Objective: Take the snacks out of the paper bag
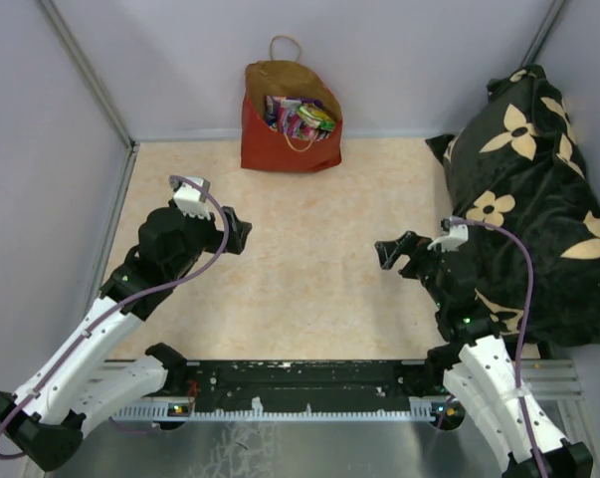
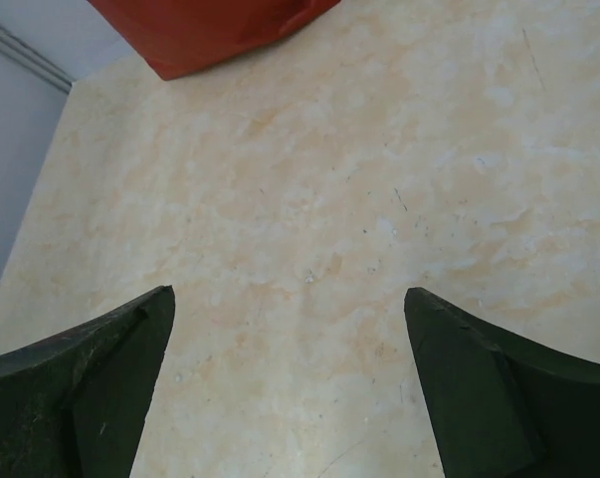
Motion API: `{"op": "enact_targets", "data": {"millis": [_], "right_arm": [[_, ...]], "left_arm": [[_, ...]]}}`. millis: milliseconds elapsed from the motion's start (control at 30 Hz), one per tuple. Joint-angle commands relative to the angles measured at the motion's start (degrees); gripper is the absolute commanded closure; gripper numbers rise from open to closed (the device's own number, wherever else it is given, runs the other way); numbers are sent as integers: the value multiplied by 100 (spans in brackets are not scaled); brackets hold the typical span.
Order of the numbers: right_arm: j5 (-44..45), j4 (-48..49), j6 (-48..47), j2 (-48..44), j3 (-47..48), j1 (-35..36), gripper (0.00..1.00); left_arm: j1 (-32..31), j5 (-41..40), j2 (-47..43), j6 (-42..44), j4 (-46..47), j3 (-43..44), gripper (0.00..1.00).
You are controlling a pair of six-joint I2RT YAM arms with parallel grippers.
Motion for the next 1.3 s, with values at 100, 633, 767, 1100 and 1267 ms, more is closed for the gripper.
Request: {"op": "enact_targets", "data": {"millis": [100,633,767,1100,1267], "right_arm": [[82,-55,54,96,206,1,1],[-118,80,-324,61,428,7,1],[116,-207,-351,136,717,7,1],[342,-569,-475,287,1083,7,1],[412,-737,-514,268,1124,7,1]], "left_arm": [[23,-123,-41,95,168,-30,0],[162,-737,1140,-192,138,758,0],[588,-965,2014,-438,23,1447,0],[1790,-399,4500,-274,199,4205,0],[1852,-365,6279,-35,-41,6276,1]]}}
